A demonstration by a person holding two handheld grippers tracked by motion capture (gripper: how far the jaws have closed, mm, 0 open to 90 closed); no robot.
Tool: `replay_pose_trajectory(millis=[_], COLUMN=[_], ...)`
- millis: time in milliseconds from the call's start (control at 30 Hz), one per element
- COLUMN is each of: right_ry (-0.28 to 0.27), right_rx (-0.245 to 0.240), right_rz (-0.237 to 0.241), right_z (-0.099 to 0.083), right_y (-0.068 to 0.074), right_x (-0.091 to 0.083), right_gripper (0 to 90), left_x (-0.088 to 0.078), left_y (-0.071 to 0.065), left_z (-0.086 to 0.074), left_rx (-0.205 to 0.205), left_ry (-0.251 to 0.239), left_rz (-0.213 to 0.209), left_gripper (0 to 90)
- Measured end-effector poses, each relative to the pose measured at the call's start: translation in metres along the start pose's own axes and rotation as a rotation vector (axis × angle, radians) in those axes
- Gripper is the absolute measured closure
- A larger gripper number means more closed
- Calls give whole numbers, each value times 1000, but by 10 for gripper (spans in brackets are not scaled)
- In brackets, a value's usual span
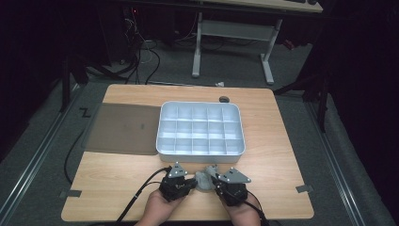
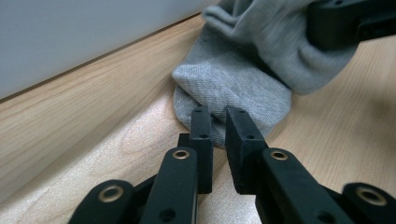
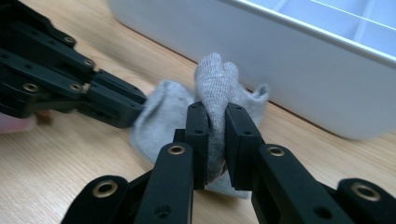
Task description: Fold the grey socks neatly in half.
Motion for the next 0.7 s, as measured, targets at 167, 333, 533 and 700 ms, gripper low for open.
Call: replay_pose_trajectory(millis=[167, 333, 533, 700], right_ry=[6, 5, -25, -94], right_rx=[-45, -58, -38, -6], right_rz=[25, 69, 154, 182], right_z=[0, -3, -4, 2], right_y=[14, 27, 32, 30], right_x=[10, 19, 18, 1], right_gripper=[795, 776, 669, 586], left_x=[0, 0, 0, 0], left_y=[-1, -1, -2, -2], left_z=[0, -1, -1, -1], left_rx=[10, 14, 19, 26], left_ry=[-2, -4, -7, -4], left_rz=[3, 12, 19, 24], left_gripper=[821, 821, 821, 820])
Point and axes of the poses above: each handheld gripper's, and its own axes: x roughly forward along the jaws, z roughly out of its top, y roughly to its left, the point moved 7 cm from there along x, roughly forward along the jaws, and after that the axes turned 5 degrees about -z, right-handed, at the moved point
